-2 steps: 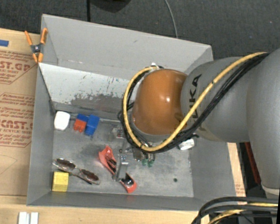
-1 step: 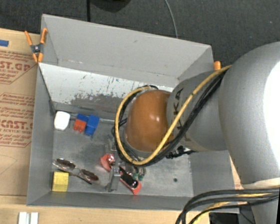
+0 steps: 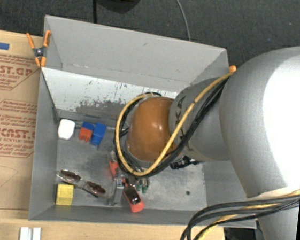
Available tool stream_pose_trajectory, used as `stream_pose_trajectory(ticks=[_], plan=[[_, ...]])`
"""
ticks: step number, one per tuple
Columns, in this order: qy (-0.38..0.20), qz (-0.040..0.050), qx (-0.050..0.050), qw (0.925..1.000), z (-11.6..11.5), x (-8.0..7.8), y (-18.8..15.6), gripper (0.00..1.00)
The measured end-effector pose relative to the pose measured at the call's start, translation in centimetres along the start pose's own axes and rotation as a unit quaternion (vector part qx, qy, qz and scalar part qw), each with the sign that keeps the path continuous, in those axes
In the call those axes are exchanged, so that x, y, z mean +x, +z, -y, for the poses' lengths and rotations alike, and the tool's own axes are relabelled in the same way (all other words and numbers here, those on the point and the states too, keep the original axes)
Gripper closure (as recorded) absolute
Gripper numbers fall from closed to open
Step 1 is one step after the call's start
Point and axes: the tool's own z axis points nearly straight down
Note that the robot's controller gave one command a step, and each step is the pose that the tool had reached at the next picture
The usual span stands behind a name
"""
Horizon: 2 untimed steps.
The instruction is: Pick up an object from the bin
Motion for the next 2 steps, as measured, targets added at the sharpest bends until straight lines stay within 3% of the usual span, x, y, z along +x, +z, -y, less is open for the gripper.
stream_pose_trajectory(ticks=[1, 2], plan=[[-0.005, 0.0025, -0.001, 1.0, 1.2, -0.3, -0.2, 0.0], [-0.053, 0.0008, 0.0, 0.9986, 2.5, -1.3, -0.3, 0.0]])
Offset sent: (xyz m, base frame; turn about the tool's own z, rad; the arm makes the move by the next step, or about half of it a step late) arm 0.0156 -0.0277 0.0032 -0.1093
